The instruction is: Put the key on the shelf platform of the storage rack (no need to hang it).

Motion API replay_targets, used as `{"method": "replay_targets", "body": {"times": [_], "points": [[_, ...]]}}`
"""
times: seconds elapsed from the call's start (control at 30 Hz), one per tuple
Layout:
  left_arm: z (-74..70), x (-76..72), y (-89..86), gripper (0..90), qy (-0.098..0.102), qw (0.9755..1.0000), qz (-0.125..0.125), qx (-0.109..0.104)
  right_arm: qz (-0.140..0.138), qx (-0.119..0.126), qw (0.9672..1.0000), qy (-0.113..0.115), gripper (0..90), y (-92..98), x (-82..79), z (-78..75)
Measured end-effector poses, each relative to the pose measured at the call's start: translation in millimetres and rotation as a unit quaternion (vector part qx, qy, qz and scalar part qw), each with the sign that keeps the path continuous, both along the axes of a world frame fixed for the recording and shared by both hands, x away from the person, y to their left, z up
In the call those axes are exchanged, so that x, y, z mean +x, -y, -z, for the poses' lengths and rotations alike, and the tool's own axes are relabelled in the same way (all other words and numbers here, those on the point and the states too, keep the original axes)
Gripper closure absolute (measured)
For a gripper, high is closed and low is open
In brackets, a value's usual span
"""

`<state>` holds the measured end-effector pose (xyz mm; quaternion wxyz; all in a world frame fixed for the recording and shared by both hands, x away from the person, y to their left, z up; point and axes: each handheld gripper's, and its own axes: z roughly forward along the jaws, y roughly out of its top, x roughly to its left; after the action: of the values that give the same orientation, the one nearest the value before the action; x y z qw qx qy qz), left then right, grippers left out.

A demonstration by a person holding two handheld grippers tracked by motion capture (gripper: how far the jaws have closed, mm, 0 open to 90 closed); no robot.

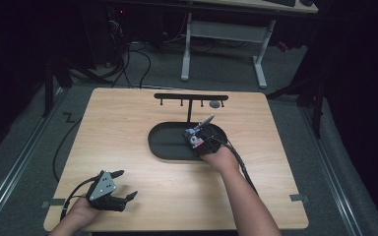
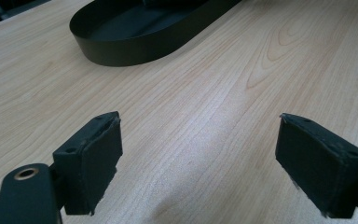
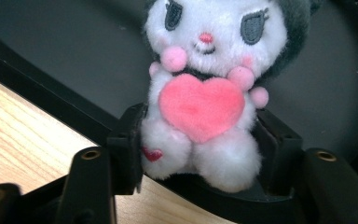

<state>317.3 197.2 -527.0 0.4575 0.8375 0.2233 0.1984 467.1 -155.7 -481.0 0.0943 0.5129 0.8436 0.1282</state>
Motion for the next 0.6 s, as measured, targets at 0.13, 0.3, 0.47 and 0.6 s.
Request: {"method": "replay_targets", "body": {"times": [0.13,0.3,0.47,0.6], "points": [[0.0,0.1,0.0,15.5,0.000,1.0000,0.000,0.000,0.003,0.005,1.0000,0.006,31.2,-0.4,-0.1,-1.1],[0.0,0.1,0.1,15.5,0.000,1.0000,0.000,0.000,0.010,0.012,0.9998,0.015,27.4,0.9,-1.0,-7.5],[0.0,0.1,0.1,15.5,0.000,1.0000,0.000,0.001,0.010,0.019,0.9995,0.023,27.2,2.8,-3.5,-15.5],[0.0,0.2,0.3,15.5,0.000,1.0000,0.000,0.002,0.007,0.015,0.9995,0.026,27.5,4.5,-6.8,-21.8]]}}
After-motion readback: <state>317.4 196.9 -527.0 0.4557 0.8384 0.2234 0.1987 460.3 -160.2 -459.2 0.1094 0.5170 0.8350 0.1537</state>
